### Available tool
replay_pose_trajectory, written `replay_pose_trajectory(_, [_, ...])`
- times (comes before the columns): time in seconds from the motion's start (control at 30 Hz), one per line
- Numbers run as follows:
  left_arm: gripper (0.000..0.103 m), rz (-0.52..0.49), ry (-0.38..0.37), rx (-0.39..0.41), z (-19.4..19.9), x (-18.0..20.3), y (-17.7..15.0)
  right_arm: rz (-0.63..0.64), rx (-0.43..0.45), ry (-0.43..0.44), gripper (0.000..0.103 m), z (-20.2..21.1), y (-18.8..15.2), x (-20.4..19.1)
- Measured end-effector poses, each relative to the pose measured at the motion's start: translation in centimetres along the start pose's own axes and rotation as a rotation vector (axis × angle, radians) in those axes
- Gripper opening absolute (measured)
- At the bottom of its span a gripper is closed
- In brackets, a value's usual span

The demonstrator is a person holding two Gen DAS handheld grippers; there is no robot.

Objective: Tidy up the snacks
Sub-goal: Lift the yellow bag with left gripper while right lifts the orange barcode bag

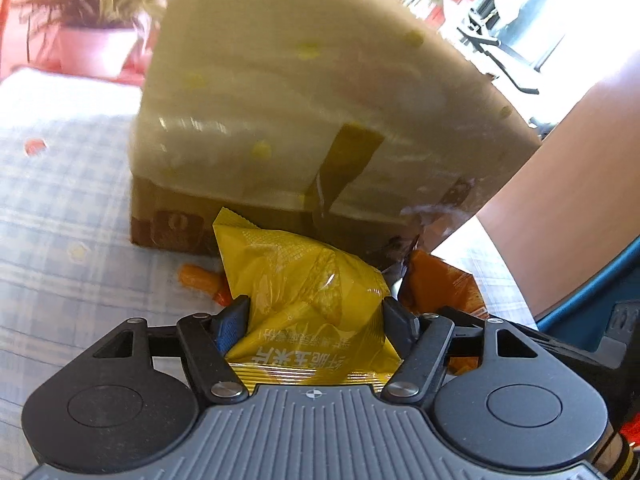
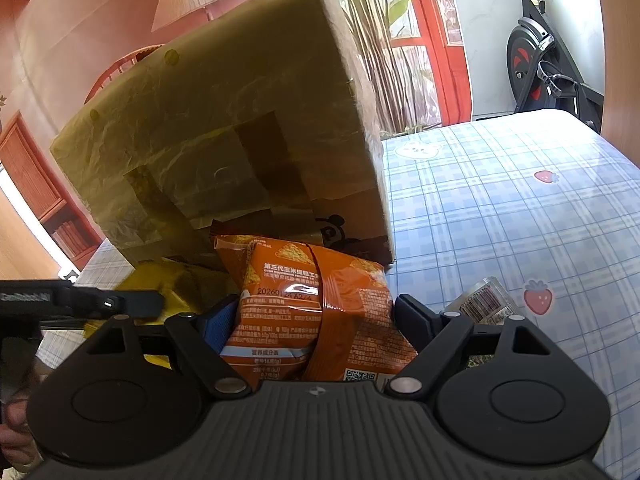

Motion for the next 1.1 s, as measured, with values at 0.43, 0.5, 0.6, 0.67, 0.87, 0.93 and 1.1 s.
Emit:
replay_pose_trajectory(0.43, [0.073,-0.005,0.034,0.074,4.5,-1.1,1.0,0.007,0.008,-0.001,0.083,0.1,0.1,0.0])
replay_pose_trajectory(0.5, [0.073,-0.013,0.036,0.083,4.8,-1.2,1.1,0.015,0.015,0.003,0.082,0.3,0.1,0.1])
replay_pose_trajectory(0.6, [0.073,-0.017,0.029,0.096,5.1,-1.1,1.2,0.017,0.025,0.011,0.080,0.8,0.0,0.0])
replay_pose_trajectory(0.67, [0.073,-0.019,0.024,0.100,5.3,-1.0,1.3,0.016,0.027,0.015,0.079,1.0,0.0,-0.1])
replay_pose_trajectory(0.87, [0.073,-0.022,0.019,0.105,6.0,-0.7,1.1,0.014,0.040,0.026,0.077,1.7,0.2,-0.4])
replay_pose_trajectory(0.93, [0.073,-0.023,0.019,0.110,6.2,-0.8,1.2,0.012,0.044,0.029,0.077,1.9,0.3,-0.4])
replay_pose_trajectory(1.1, [0.073,-0.019,0.022,0.126,6.6,-0.8,1.2,0.016,0.060,0.040,0.075,2.3,0.6,-0.8])
Point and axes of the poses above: each gripper's, at about its wrist camera, not at the fingertips, and z roughly against the way its jaws point, x to its right, y to its top, the point moved 6 cm from there along -z, roughly the way its jaws point, and after that the axes turned 9 degrees about x, right-handed, at the moved point
